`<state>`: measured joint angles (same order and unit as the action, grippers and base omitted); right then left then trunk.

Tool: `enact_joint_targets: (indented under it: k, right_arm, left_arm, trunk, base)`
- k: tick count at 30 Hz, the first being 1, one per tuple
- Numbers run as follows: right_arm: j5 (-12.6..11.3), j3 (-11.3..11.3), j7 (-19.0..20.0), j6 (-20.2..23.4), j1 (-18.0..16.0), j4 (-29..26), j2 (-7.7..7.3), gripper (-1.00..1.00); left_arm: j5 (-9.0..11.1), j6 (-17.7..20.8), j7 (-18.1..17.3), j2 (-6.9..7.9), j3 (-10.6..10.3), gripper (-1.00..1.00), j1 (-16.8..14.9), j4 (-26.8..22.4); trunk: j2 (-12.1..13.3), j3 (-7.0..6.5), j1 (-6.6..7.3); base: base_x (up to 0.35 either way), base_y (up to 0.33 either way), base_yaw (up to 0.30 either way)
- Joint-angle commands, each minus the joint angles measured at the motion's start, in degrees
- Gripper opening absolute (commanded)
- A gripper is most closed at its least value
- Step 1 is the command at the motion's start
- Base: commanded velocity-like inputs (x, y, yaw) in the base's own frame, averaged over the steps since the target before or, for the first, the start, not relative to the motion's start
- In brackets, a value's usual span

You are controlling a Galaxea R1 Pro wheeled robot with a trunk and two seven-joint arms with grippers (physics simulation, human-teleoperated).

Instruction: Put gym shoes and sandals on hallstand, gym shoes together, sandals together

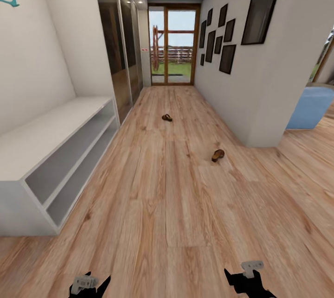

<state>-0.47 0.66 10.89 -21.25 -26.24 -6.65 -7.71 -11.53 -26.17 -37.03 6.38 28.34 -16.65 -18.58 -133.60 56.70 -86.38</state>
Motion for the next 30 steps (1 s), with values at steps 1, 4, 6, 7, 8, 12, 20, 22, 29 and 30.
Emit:
enact_joint_targets:
  k: [1,4,6,7,8,12,20,22,29,30]
  right_arm:
    - [-0.1,0.0,0.2,-0.2,0.0,0.1,-0.02,1.00]
    - [-0.1,0.0,0.2,-0.2,0.0,0.1,-0.02,1.00]
    - [-0.1,0.0,0.2,-0.2,0.0,0.1,0.03,1.00]
    - [-0.1,0.0,0.2,-0.2,0.0,0.1,0.04,1.00]
    - [-0.1,0.0,0.2,-0.2,0.0,0.1,0.03,1.00]
    - [-0.1,0.0,0.2,-0.2,0.0,0.1,0.01,1.00]
    - [-0.1,0.0,0.1,-0.2,0.0,0.0,0.06,1.00]
    - [-0.1,0.0,0.1,-0.2,0.0,0.0,0.06,1.00]
    - [-0.1,0.0,0.1,-0.2,0.0,0.0,0.07,1.00]
    - [-0.1,0.0,0.1,-0.2,0.0,0.0,0.07,1.00]
  left_arm:
    - [-0.6,-0.3,-0.2,-0.03,0.5,1.00,-0.1,0.0]
    - [-0.6,-0.3,-0.2,-0.05,0.5,1.00,-0.1,0.1]
    - [-0.6,-0.3,-0.2,-0.04,0.5,1.00,-0.1,0.1]
    - [-0.6,-0.3,-0.2,-0.04,0.5,1.00,-0.1,0.1]
    - [-0.6,-0.3,-0.2,-0.04,0.5,1.00,-0.1,0.1]
    - [-0.5,-0.3,-0.2,-0.05,0.5,1.00,-0.1,0.1]
    - [-0.6,-0.3,-0.2,-0.05,0.5,1.00,-0.1,0.2]
    - [-0.6,-0.3,-0.2,-0.05,0.5,1.00,-0.1,0.2]
    - [-0.6,-0.3,-0.2,0.01,0.6,1.00,-0.1,0.2]
    - [-0.6,-0.3,-0.2,0.02,0.6,1.00,-0.1,0.2]
  trunk:
    - [0.0,0.05,-0.02]
    - [0.0,0.05,-0.02]
    - [0.0,0.05,-0.02]
    - [0.0,0.05,-0.02]
    - [0.0,0.05,-0.02]
    - [0.0,0.05,-0.02]
    - [0.0,0.05,-0.02]
    - [0.0,0.05,-0.02]
    - [0.0,0.05,-0.02]
    - [0.0,0.05,-0.02]
  base:
    - [0.337,0.000,0.000]
    - [0.337,0.000,0.000]
    - [0.337,0.000,0.000]
    - [0.337,0.000,0.000]
    - [0.337,0.000,0.000]
    - [0.337,0.000,0.000]
    - [0.337,0.000,0.000]
    - [0.337,0.000,0.000]
    - [0.337,0.015,0.000]
    - [0.337,0.055,0.000]
